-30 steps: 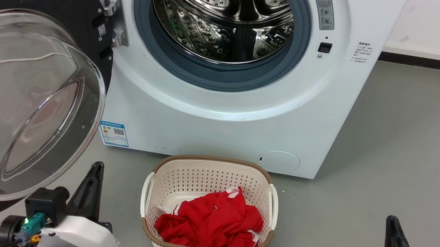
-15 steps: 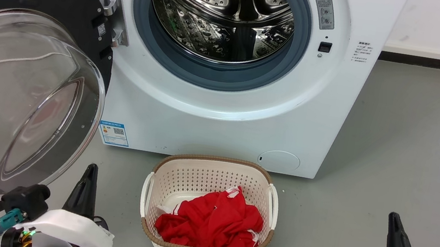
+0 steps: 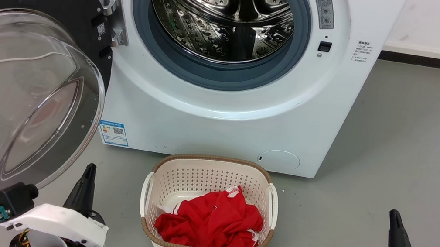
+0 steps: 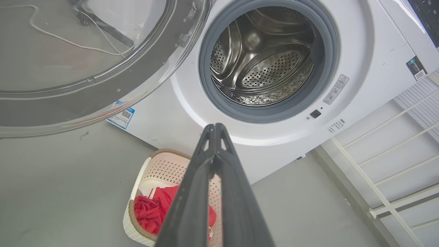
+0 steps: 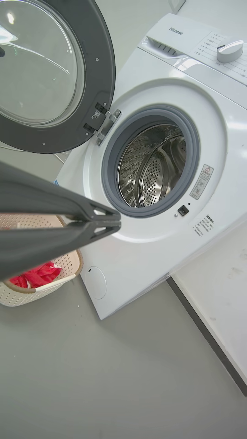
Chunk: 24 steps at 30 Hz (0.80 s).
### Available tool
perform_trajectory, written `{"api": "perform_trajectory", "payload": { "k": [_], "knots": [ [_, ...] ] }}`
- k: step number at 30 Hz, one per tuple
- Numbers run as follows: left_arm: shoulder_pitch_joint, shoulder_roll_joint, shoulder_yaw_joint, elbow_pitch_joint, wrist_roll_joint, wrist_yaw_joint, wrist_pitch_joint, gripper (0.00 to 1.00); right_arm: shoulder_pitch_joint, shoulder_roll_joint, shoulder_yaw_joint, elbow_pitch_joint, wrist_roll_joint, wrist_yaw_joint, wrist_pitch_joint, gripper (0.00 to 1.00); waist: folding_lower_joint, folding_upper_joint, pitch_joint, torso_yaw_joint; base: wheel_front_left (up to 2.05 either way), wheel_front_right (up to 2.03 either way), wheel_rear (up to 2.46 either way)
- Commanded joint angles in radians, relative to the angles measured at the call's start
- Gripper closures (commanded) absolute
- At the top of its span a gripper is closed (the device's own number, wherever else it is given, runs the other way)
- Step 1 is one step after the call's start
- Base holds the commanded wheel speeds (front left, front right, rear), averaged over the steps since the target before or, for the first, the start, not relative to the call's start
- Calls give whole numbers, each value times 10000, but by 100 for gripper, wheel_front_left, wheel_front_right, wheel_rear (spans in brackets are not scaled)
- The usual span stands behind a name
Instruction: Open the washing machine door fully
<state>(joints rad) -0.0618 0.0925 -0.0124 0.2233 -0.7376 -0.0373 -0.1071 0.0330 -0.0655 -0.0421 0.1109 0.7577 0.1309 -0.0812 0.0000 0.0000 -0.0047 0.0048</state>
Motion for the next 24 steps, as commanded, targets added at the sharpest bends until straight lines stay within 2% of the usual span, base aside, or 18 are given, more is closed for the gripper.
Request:
{"api": "perform_trajectory", "payload": {
  "k": [1,24],
  "knots": [
    [-268,20,94,-94,-341,-80,70,100,-312,-96,-13,-43,364,0,60,100,0,0,1,0,0,0,0],
    [-379,-139,501,10,-3208,-383,806,100,-697,-129,-107,414,3282,0,590,100,0,0,21,-13,0,0,0]
  ]
}}
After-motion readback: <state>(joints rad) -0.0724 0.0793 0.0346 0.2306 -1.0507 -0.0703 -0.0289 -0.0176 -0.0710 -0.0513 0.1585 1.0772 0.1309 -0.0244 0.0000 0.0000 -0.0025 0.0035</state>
